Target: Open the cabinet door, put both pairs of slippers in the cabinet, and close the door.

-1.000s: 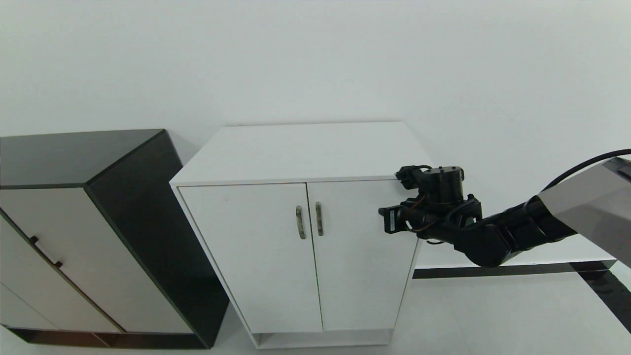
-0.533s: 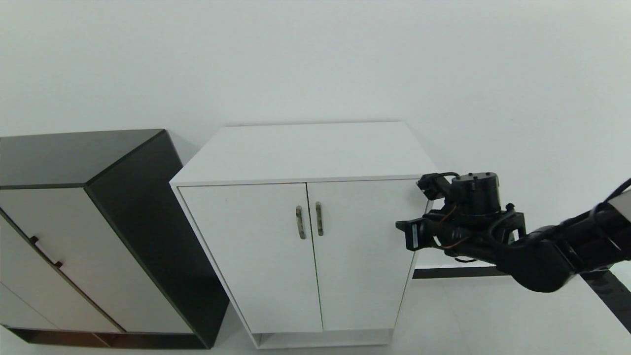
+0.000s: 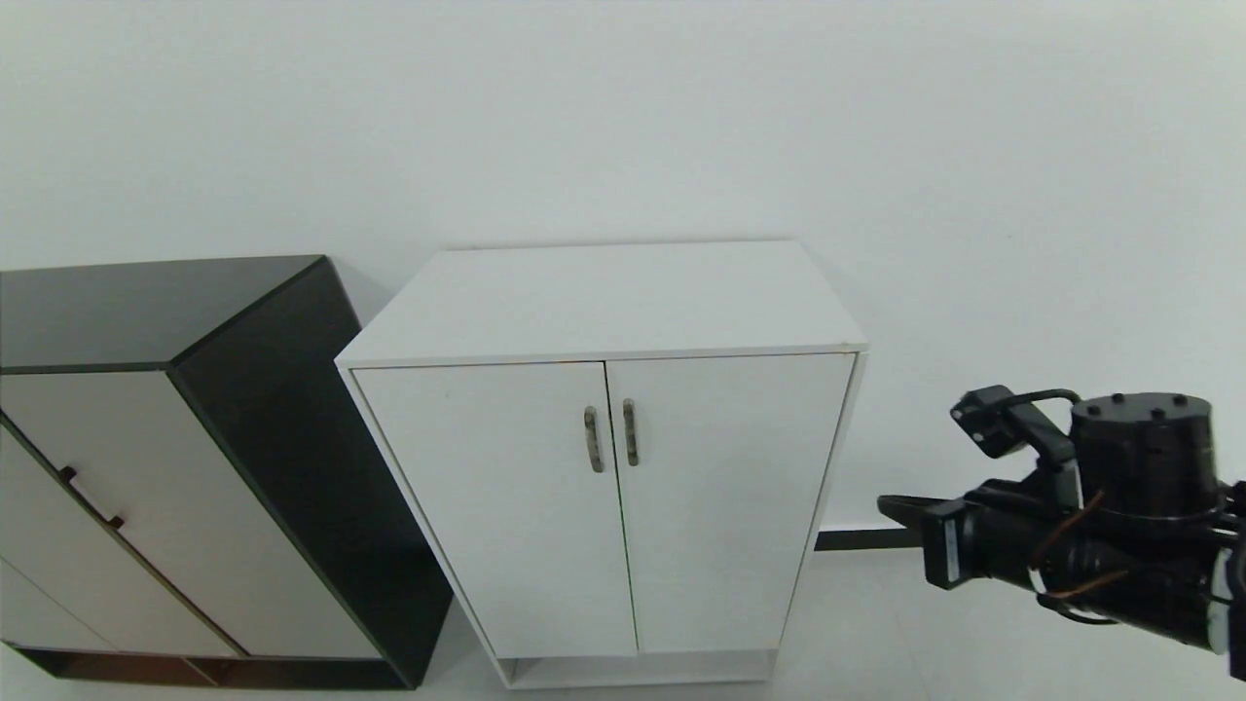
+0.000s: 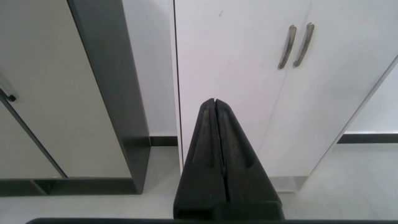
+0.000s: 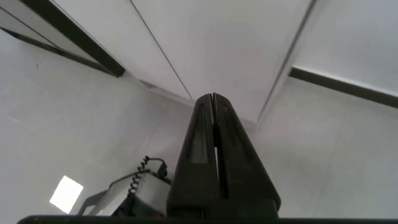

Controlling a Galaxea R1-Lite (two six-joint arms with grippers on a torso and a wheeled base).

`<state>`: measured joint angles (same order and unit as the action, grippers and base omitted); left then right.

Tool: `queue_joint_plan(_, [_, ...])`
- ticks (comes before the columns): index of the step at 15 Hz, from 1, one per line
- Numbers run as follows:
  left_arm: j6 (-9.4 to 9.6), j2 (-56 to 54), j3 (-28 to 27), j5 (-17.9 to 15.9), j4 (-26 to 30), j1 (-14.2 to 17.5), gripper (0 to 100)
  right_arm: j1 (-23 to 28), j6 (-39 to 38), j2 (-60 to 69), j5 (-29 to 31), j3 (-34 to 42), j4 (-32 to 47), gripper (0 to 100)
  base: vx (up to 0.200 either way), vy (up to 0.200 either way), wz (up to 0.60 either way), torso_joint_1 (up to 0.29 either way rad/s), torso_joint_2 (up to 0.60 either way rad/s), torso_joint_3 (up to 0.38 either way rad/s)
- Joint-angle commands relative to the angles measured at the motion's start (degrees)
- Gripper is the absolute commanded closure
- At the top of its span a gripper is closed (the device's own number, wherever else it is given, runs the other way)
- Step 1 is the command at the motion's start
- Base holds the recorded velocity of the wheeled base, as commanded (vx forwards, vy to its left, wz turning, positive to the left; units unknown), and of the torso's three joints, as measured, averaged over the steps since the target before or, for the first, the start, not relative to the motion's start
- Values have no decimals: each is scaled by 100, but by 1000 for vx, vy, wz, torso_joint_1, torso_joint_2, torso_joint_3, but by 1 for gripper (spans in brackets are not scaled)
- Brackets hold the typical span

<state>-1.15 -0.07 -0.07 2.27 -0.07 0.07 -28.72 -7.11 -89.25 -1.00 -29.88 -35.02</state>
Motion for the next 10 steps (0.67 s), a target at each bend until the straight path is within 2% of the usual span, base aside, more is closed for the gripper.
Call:
queue_joint_plan(1, [0,7,-1,2,-1,1,100,33,-1,1208,100,887,13,100,0,0,0,0,0,0])
queue_joint_plan(4, [0,7,-1,2,-1,1,100,191,25,2192,100,1749,48,100,0,0,0,0,0,0])
queue_joint_plan(7, [0,7,-1,2,-1,1,100,587,306,2878,100,2188,303,100,0,0,0,0,0,0])
queue_joint_plan(10, [0,7,-1,2,-1,1,100,692,359,3757,100,2390,1261,100,0,0,0,0,0,0])
